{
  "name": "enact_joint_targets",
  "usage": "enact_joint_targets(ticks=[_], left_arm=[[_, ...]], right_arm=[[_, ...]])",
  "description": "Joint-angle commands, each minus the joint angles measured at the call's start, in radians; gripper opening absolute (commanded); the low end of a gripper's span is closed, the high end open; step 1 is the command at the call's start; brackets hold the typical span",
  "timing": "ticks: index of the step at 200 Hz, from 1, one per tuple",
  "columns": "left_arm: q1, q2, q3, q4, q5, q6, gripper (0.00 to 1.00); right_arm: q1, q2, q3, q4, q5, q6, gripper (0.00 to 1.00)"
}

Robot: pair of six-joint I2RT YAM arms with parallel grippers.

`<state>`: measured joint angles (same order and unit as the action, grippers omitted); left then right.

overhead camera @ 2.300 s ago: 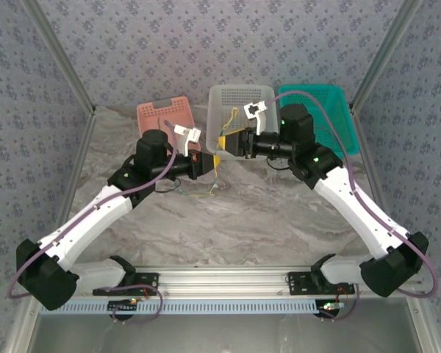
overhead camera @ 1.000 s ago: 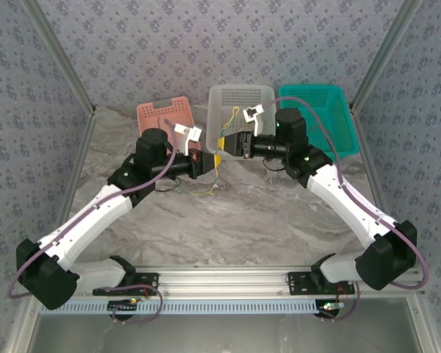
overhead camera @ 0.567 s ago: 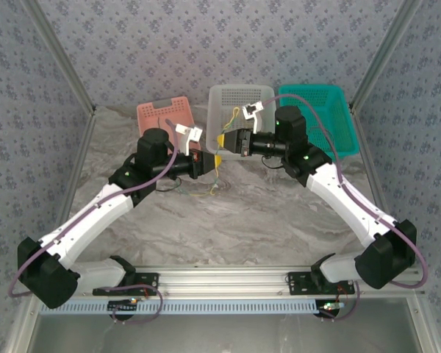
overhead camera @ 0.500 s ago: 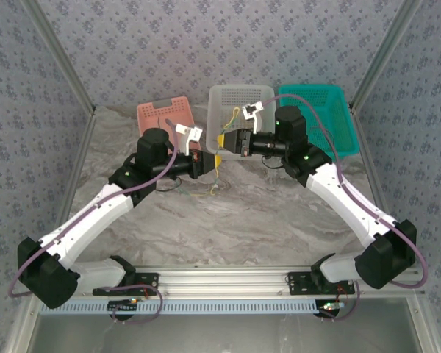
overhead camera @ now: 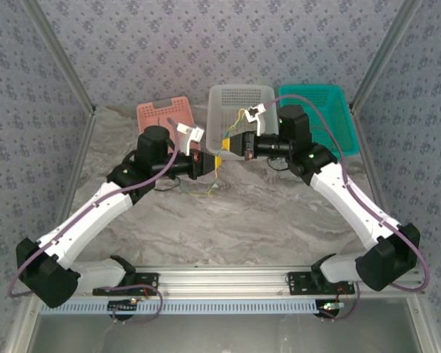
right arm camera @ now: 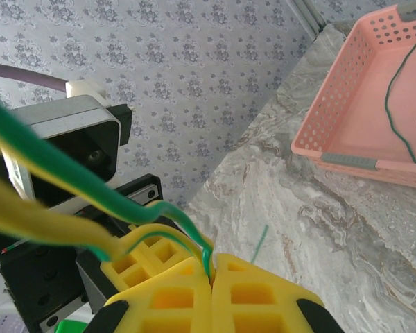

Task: Untangle the cables
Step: Straighten the cable.

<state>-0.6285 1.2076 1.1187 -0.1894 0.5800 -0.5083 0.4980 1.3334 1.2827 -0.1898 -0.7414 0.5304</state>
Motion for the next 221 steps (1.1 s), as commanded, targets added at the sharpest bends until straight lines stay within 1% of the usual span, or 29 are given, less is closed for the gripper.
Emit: enact_joint_targets(ticks=[1, 19, 56, 68, 94, 112, 125, 139, 142, 161, 174, 189, 198, 221], left_arm=[[0.014, 0.007, 0.047, -0.028, 0.008, 0.036, 0.0], [0.019, 0.004, 0.05, -0.041, 0.007, 0.043, 0.0], [0.034, -0.016, 0.063, -0.076, 0.019, 0.056, 0.0], [0.038, -0.019, 0.071, -0.085, 0.024, 0.06, 0.0], [0.038, -0.012, 0.088, -0.101, 0.031, 0.067, 0.0], [0.038, -0.01, 0.088, -0.098, 0.037, 0.063, 0.0], [0.038, -0.012, 0.084, -0.094, 0.04, 0.059, 0.0], [0.038, -0.016, 0.087, -0.1, 0.048, 0.058, 0.0], [0.038, -0.016, 0.087, -0.1, 0.052, 0.057, 0.0], [0.034, -0.022, 0.093, -0.095, 0.1, 0.028, 0.0], [0.015, -0.026, 0.106, -0.099, 0.129, 0.02, 0.0], [-0.032, -0.029, 0.136, -0.145, 0.144, 0.046, 0.0], [-0.061, -0.022, 0.161, -0.19, 0.143, 0.071, 0.0], [-0.122, -0.008, 0.194, -0.279, 0.151, 0.118, 0.0]], right_arm=[[-0.019, -0.025, 0.046, -0.069, -0.02, -0.032, 0.0], [-0.027, -0.027, 0.072, -0.14, -0.002, -0.076, 0.0], [-0.048, -0.03, 0.142, -0.358, 0.109, -0.244, 0.0], [-0.051, -0.027, 0.16, -0.404, 0.133, -0.281, 0.0], [-0.063, -0.025, 0.167, -0.407, 0.1, -0.293, 0.0], [-0.064, -0.026, 0.164, -0.406, 0.101, -0.284, 0.0], [-0.065, -0.028, 0.167, -0.399, 0.121, -0.282, 0.0], [-0.063, -0.032, 0.179, -0.408, 0.171, -0.307, 0.0], [-0.062, -0.034, 0.184, -0.434, 0.185, -0.318, 0.0], [-0.059, -0.052, 0.195, -0.458, 0.357, -0.387, 0.0], [-0.063, -0.068, 0.17, -0.417, 0.533, -0.428, 0.0], [-0.076, -0.086, 0.113, -0.275, 0.697, -0.491, 0.0], [-0.08, -0.09, 0.077, -0.174, 0.816, -0.517, 0.0], [-0.091, -0.089, 0.017, 0.089, 1.006, -0.624, 0.0]])
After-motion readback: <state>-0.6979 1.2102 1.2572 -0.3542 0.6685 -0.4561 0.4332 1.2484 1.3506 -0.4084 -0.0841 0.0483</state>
